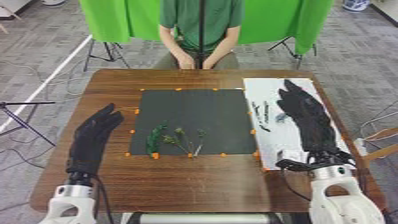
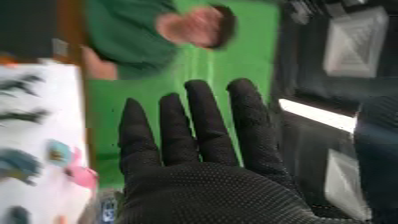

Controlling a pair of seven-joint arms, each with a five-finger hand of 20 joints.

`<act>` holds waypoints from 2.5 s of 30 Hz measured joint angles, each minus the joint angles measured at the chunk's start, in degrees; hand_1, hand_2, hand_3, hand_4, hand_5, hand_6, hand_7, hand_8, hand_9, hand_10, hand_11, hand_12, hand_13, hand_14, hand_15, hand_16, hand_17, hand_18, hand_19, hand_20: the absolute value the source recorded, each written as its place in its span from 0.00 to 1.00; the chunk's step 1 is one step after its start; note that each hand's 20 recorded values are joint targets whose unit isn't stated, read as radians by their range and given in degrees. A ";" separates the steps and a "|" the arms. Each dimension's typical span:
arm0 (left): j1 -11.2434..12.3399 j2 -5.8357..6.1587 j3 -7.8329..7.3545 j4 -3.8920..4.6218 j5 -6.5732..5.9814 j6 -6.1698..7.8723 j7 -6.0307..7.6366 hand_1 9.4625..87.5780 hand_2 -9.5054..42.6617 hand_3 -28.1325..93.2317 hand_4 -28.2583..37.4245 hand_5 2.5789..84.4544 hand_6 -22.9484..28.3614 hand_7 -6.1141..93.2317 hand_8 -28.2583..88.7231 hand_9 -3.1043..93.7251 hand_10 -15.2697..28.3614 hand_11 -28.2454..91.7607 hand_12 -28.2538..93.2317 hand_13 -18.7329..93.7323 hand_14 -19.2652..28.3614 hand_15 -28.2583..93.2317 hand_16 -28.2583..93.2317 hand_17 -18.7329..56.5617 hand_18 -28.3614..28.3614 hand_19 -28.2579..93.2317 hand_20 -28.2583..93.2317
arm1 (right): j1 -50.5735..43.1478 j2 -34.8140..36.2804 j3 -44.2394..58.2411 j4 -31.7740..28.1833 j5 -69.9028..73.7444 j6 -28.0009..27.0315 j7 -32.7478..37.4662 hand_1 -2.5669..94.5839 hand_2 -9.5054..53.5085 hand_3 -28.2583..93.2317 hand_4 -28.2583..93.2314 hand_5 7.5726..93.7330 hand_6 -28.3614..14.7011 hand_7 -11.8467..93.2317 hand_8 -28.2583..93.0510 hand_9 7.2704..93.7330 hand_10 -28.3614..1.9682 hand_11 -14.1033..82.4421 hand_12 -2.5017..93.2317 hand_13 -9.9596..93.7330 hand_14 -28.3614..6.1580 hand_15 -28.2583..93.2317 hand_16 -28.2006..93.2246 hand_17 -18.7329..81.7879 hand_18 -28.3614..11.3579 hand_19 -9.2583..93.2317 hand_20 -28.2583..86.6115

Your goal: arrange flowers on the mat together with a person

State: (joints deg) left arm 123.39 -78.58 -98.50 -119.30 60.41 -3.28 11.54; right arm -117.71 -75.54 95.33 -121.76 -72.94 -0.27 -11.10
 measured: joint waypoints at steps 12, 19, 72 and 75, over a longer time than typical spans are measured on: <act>1.59 -0.84 0.44 0.46 4.12 0.05 1.26 0.21 0.00 0.76 0.09 0.49 0.52 0.18 0.19 0.47 0.64 0.35 0.35 0.46 0.73 0.31 0.26 0.31 0.66 0.24 0.36 | -3.94 -0.47 2.85 -1.80 14.76 2.27 0.96 0.09 0.22 0.84 0.08 0.31 0.57 0.16 0.17 0.34 0.43 0.18 0.12 0.32 0.50 0.26 0.35 0.30 0.40 0.15 0.45; 1.65 -0.84 0.64 0.67 3.35 0.15 2.27 0.21 0.00 0.76 0.09 0.49 0.52 0.19 0.19 0.47 0.63 0.35 0.35 0.46 0.73 0.31 0.26 0.31 0.66 0.24 0.36 | -6.05 -0.77 3.52 -2.65 14.25 1.22 1.26 0.10 0.21 0.84 0.09 0.35 0.55 0.16 0.17 0.36 0.43 0.18 0.12 0.34 0.48 0.27 0.34 0.31 0.39 0.15 0.45; 0.88 -0.80 -0.48 0.80 1.39 -1.29 1.09 0.21 0.00 0.76 0.10 0.49 0.51 0.18 0.19 0.47 0.63 0.35 0.35 0.46 0.73 0.31 0.26 0.30 0.66 0.24 0.36 | -6.65 -1.85 3.88 -2.57 12.18 0.04 3.31 0.14 0.12 0.84 0.10 0.44 0.55 0.19 0.16 0.44 0.42 0.20 0.14 0.42 0.44 0.32 0.35 0.33 0.36 0.17 0.46; 0.91 -0.80 -0.54 0.80 1.38 -1.33 1.11 0.21 0.00 0.76 0.10 0.49 0.51 0.18 0.19 0.47 0.63 0.34 0.35 0.46 0.73 0.31 0.26 0.30 0.66 0.24 0.36 | -6.65 -1.86 3.87 -2.55 12.09 0.05 3.31 0.15 0.12 0.84 0.09 0.44 0.56 0.20 0.16 0.44 0.42 0.20 0.14 0.42 0.45 0.32 0.34 0.33 0.36 0.17 0.46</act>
State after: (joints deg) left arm 124.30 -79.38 -99.05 -118.50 61.79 -4.61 12.65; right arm -124.36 -77.40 99.20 -124.31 -60.85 -0.22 -7.78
